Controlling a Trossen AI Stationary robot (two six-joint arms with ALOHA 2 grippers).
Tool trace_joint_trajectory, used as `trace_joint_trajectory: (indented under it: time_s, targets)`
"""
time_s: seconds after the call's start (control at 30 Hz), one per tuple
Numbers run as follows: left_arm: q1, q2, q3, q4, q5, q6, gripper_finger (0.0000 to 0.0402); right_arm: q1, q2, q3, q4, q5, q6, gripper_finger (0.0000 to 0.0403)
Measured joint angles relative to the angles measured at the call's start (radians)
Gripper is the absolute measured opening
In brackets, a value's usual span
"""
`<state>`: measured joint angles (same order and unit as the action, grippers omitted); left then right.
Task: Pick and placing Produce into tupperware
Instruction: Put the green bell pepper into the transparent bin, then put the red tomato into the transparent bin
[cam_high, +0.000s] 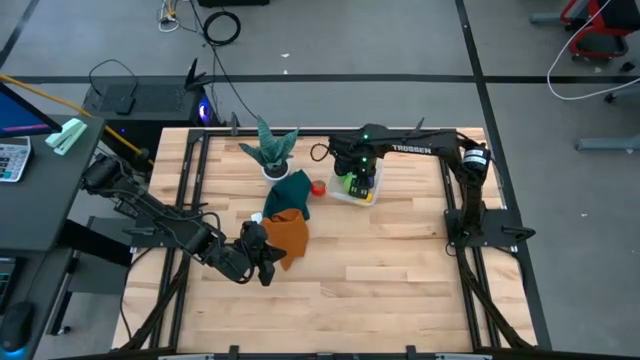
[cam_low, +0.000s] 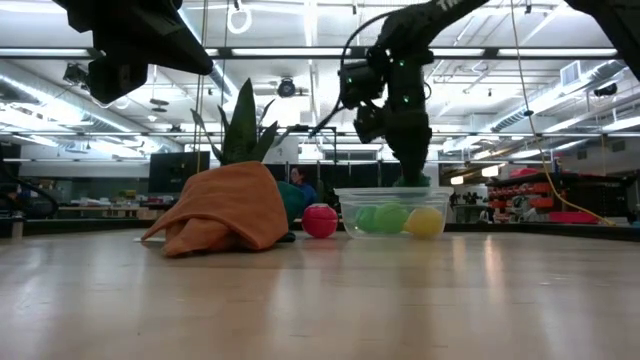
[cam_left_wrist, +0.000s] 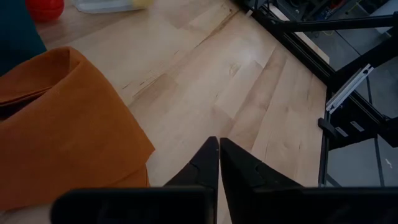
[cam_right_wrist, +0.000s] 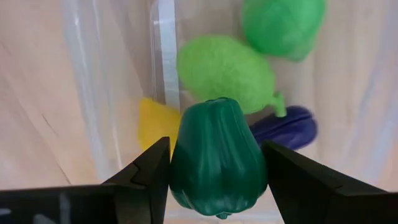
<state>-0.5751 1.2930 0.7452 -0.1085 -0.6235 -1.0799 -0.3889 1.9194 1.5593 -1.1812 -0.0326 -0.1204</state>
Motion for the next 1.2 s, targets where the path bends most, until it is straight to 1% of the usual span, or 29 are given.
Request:
trace_joint_trajectory:
  time_s: [0.2,0.4,0.53,0.77,0.97,1.2]
  targets:
    - [0.0,0.0,0.0,0.0,0.0,0.0,0.0012,0.001,0.0,-0.078,0.047,0.0,0.019,0.0188]
    - [0.0,0.0,0.0,0.0,0.0,-0.001,0.0023,0.002,0.0,-0.106,0.07,0.001,0.024,0.0192]
    - [0.0,0.0,0.0,0.0,0.0,-0.001,0.0024,0.003,0.0,-0.106,0.086,0.005,0.024,0.0207]
    - [0.0,0.0,0.0,0.0,0.0,-0.001,0.0012,0.005,0.0,-0.105,0.082,0.01,0.017,0.0239]
    - [0.0,0.0,0.0,0.0,0.0,-0.002,0.0019,0.005,0.0,-0.05,0.048,0.01,0.003,0.0255]
    - [0.0,0.0,0.0,0.0,0.0,-0.002,0.0027,0.005,0.0,0.095,-0.053,0.036,-0.014,0.0253]
